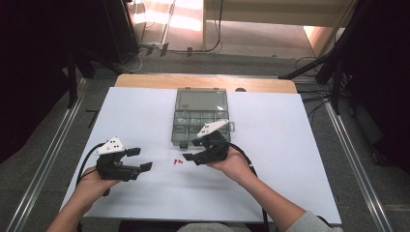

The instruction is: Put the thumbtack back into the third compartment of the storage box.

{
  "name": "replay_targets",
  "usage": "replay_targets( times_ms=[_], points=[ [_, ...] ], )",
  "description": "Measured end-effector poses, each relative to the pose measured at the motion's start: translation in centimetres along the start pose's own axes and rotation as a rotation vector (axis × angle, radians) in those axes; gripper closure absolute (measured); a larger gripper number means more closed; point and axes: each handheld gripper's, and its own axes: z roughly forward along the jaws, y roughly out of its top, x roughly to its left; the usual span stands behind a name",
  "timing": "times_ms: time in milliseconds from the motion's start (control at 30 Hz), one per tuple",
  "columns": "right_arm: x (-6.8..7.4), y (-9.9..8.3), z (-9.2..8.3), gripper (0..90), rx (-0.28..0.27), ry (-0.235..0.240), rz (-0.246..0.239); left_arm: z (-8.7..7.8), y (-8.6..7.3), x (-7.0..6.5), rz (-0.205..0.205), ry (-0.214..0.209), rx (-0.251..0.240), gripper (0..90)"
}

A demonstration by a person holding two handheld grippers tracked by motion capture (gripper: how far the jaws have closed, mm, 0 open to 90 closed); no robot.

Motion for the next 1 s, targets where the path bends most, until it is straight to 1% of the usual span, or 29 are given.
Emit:
replay_targets(
  times_ms=[200, 333, 567, 833, 933, 1000],
  points=[
    [0.2, -0.2, 0.7, 35.6, 0.021, 0.007, -0.001, 0.1, 0.0, 0.0, -0.001, 0.001, 0.002, 23.4],
    [0.4, -0.2, 1.3, 35.6, 0.04, 0.007, -0.018, 0.1, 0.0, -0.1, 0.001, 0.001, 0.003, 23.4],
    [0.4, -0.4, 2.2, 37.0, 0.061, 0.006, -0.025, 0.1, 0.0, 0.0, -0.001, 0.0, 0.003, 23.4],
    [0.7, -0.6, 3.2, 37.9, 0.081, 0.004, -0.043, 0.1, 0.0, -0.1, 0.002, -0.002, 0.004, 23.4],
    [0.9, -0.6, 3.6, 38.9, 0.079, 0.005, -0.039, 0.2, 0.0, -0.1, 0.002, -0.002, 0.006, 23.4],
    [1.0, -0.7, 3.8, 39.5, 0.087, 0.007, -0.049, 0.2, 0.0, -0.1, 0.002, -0.002, 0.006, 23.4]
  ],
)
